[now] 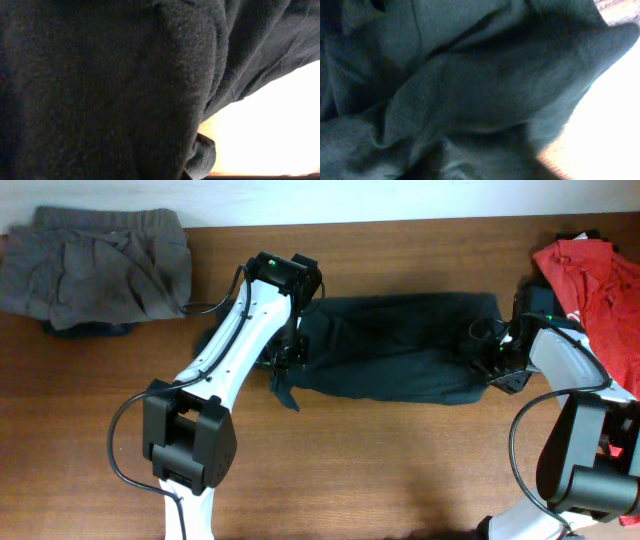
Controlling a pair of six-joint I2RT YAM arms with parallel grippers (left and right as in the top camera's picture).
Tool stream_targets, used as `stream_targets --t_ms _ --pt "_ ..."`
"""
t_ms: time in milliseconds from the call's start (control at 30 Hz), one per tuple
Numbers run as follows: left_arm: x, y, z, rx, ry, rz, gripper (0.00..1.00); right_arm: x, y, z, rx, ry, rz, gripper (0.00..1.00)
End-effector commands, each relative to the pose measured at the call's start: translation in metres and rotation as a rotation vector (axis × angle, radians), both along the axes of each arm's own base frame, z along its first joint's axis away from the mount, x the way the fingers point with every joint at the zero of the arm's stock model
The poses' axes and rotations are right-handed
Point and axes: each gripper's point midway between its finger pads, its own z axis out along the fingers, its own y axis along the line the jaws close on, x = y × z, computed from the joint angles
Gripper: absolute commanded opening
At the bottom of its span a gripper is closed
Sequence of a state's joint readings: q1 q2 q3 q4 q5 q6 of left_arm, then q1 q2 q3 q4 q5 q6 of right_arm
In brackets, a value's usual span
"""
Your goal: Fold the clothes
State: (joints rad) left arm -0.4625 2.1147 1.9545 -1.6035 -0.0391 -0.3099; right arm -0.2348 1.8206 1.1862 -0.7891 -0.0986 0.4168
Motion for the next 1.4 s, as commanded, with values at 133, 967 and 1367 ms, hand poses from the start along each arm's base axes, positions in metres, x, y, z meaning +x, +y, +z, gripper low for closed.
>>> stream_targets --t_ms 133,967,1367 --pt "0.0 0.008 0.016 0.019 -0.037 -0.016 0.01 -0.003 -0.01 0.002 -0.067 0.013 -0.016 0.04" --pt "-0.072 -0.027 0.138 -0.363 -0.189 -0.061 0.01 -0.107 -0.007 0.156 -0.206 -0.084 -0.076 0.04" --pt "-0.127 -0.037 0.201 -0.566 -0.308 -0.156 0.02 -0.144 0.004 0.246 -0.242 -0.281 -0.054 0.04"
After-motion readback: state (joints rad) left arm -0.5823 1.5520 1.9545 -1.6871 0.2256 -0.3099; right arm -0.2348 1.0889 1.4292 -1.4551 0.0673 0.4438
